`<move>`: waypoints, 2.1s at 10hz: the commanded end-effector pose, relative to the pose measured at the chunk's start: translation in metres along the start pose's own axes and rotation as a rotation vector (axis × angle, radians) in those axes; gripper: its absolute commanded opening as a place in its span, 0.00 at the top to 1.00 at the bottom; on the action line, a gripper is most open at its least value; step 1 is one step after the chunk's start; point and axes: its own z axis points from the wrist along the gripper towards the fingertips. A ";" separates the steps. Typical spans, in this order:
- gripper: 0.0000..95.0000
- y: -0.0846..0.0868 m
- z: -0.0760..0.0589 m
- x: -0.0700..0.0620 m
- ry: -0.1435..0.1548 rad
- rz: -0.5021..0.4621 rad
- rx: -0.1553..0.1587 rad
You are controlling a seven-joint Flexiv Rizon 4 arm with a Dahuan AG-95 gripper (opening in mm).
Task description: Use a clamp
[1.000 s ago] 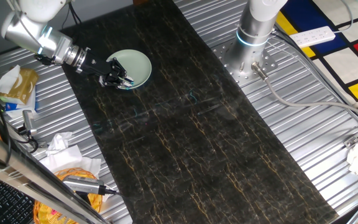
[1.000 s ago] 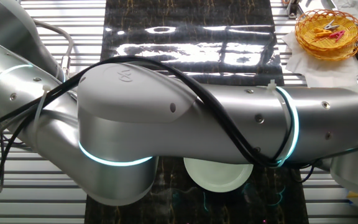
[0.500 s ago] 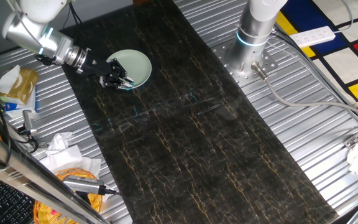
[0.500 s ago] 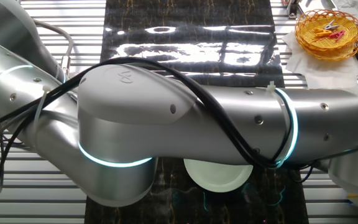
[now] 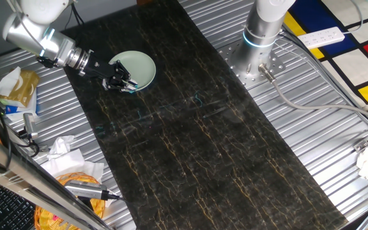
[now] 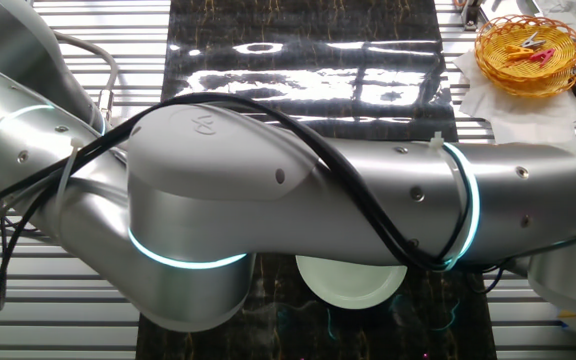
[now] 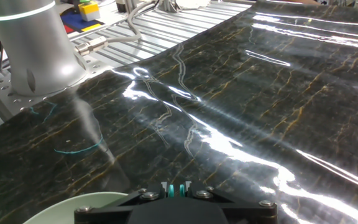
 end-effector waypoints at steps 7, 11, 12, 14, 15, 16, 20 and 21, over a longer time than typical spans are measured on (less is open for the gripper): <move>1.00 0.000 0.001 0.001 -0.021 -0.027 0.010; 1.00 0.000 0.001 0.001 -0.036 -0.059 0.022; 1.00 0.000 0.001 0.001 -0.037 -0.065 0.024; 1.00 0.000 0.001 0.002 -0.036 -0.076 0.026; 1.00 0.000 0.001 0.002 -0.036 -0.082 0.026; 1.00 0.000 0.001 0.002 -0.036 -0.085 0.026; 1.00 -0.001 0.001 0.003 -0.032 -0.081 0.024; 1.00 -0.001 0.001 0.003 -0.030 -0.080 0.023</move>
